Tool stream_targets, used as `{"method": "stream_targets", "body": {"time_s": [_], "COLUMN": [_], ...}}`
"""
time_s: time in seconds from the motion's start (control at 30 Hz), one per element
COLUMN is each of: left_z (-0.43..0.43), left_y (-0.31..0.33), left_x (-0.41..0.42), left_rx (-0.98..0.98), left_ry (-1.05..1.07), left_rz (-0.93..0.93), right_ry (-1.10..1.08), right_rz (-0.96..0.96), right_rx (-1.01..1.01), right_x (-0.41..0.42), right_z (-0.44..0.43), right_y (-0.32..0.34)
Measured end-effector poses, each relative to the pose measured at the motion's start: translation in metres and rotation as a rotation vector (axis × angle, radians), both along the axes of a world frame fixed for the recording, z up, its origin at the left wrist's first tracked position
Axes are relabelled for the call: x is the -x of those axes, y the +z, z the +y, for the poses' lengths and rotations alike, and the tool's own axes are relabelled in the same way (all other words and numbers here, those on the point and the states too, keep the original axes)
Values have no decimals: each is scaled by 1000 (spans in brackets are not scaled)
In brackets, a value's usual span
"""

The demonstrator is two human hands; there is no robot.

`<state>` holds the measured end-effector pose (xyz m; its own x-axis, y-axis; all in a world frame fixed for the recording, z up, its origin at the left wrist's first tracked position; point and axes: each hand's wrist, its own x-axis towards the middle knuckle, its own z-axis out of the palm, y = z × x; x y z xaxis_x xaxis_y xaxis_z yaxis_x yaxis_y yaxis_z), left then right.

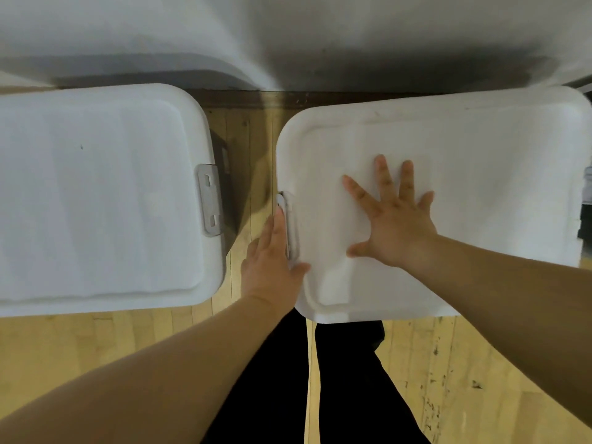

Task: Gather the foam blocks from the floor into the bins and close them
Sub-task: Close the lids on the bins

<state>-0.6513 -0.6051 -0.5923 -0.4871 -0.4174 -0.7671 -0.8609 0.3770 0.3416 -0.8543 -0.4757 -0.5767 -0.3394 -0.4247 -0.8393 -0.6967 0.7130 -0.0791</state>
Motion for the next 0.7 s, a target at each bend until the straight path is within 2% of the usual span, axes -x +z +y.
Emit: {"method": "stream_targets", "body": {"time_s": [0.17,0.37,0.53,0.6,0.7], "left_z": [1,0,-9,-5,7], "left_y": [8,16,17,23,37], "left_x": [6,15,34,40,61], "left_rx": [34,-158,-134,-37,255], "left_ry": [-161,10,21,-39,-346], "left_rz": [11,-14,-47,-78,-53], "right_ry": [-2,-34,-73,-79,-149], "right_rz": [15,80,86,72,83], "right_rx": [42,165,123,157,238], "right_x": [-2,3,7,7,11], "right_z": [5,48,89,87,94], "right_y": [2,3,-3,-4,0]}}
